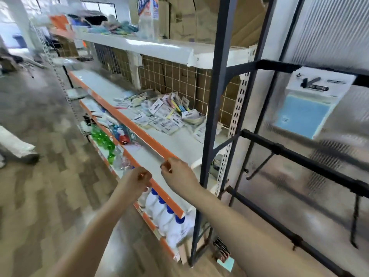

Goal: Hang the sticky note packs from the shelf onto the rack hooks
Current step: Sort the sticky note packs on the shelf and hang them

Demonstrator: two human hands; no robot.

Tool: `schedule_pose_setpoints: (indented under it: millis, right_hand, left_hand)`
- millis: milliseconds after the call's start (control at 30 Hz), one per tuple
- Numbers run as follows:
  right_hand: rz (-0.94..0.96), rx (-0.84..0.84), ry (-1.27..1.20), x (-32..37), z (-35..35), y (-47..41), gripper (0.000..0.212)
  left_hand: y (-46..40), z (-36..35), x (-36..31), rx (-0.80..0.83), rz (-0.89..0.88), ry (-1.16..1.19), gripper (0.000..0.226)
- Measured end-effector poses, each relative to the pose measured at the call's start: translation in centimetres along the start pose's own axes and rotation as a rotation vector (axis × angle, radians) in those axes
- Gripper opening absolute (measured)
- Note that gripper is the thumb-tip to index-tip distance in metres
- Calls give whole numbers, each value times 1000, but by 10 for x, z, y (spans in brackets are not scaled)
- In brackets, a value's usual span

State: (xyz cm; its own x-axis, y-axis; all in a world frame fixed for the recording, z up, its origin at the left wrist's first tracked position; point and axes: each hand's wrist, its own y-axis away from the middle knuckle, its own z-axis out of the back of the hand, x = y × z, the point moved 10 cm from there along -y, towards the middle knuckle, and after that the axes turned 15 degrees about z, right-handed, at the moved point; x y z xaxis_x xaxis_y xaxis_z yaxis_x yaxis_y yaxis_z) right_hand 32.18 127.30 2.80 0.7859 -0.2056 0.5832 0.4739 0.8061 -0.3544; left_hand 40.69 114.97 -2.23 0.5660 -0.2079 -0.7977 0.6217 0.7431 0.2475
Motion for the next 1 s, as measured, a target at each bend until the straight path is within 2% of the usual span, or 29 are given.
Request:
schedule_pose_setpoints:
  millis: [100, 300, 500, 633, 833, 1000]
  right_hand:
    - [-58, -11, -24, -21, -22, -37, 19]
    - [-158, -59, -61, -58, -50, -112, 22]
    - [-235, -81, -2, -83, -74, -159, 21]
    - [-255, -82, 81, -102, -85, -195, 23]
    - [-401, -93, 242, -144, -93, -238, 38]
    - [-533, -229, 321, -173, -86, -262, 52]
  left_hand:
    - [-46, 8, -4, -19, 21, -43, 17]
    - [-110, 26, -22, -52, 11, -170, 19]
    - [-156, 40, -30, -62, -22, -348, 22]
    - [-198, 47, -40, -88, -73, -364, 24]
    - [-262, 38, -69, -33, -211, -341, 26]
    - [-321, 22, -93, 101, -328, -406, 25]
